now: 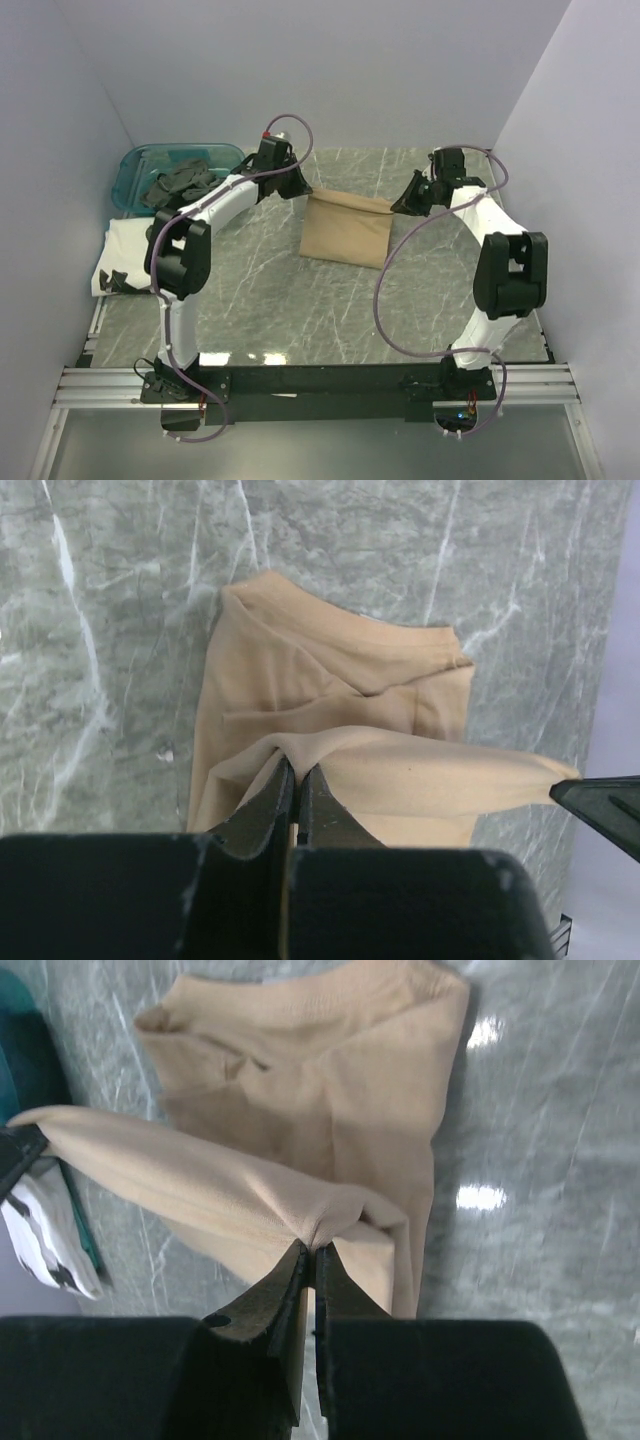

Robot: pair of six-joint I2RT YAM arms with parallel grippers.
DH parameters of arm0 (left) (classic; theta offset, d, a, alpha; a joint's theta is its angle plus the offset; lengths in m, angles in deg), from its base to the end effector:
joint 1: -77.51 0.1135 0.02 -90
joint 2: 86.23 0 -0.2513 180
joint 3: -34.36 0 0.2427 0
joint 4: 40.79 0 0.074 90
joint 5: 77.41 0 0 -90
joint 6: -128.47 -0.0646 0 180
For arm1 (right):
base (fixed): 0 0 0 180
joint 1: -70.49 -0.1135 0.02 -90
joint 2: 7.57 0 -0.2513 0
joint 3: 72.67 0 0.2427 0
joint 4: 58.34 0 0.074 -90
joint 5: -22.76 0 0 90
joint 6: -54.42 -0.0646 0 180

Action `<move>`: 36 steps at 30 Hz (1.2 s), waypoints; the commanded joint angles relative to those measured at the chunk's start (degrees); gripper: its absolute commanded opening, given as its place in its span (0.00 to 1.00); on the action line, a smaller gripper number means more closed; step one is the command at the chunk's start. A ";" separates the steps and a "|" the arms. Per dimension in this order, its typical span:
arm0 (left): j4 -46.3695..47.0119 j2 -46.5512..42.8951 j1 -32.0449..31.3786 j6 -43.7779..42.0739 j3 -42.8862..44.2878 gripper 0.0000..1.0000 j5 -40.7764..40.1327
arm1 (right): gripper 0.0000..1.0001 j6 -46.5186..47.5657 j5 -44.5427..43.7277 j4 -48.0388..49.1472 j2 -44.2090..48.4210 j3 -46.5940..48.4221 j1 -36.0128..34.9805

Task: Fold and stack the t-shirts
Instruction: Fold the tshirt

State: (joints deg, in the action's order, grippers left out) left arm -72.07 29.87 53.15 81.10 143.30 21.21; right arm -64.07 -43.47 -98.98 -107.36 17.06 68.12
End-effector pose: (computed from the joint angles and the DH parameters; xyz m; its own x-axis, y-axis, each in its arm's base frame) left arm 0.4327 -0.2065 0.2232 -0.7653 -0.3885 -0.5132 -0.0048 0.8007 -0.5990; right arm 0.3846 0.0420 0.2157 -0.8193 0.4030 -0.4079 0.1114 0.8096 0.5763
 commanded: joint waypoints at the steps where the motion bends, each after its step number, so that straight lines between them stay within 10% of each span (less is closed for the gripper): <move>1: 1.77 2.98 1.59 -1.76 5.37 0.01 1.66 | 0.00 -0.07 0.31 1.72 -2.86 4.47 1.58; 5: 0.45 7.56 2.03 -2.29 9.60 0.11 4.63 | 0.03 -1.30 0.14 3.29 -7.86 7.02 1.93; 9: 0.89 10.82 2.74 -1.85 12.24 0.34 6.84 | 0.52 -1.66 -1.71 4.88 -11.82 10.70 2.11; 10: 0.97 11.52 3.09 -1.68 13.29 0.59 7.37 | 0.72 -1.39 -2.75 4.97 -12.53 12.72 2.02; 13: 1.06 10.83 3.35 -2.37 13.74 0.99 7.64 | 0.80 -1.04 -5.39 2.69 -13.77 15.89 2.11; 27: 4.58 -1.66 1.86 -5.89 -7.86 1.00 7.81 | 0.83 -1.22 -10.75 6.11 14.08 -11.85 2.11; 36: 2.31 5.27 -1.13 -7.83 -3.33 0.99 3.26 | 0.85 0.01 -13.49 3.56 27.80 -20.39 2.11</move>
State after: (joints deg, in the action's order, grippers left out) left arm -69.69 32.60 53.19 75.68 135.63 27.40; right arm -65.10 -55.04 -95.37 -83.36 -1.89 69.89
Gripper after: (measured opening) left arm 0.995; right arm 0.845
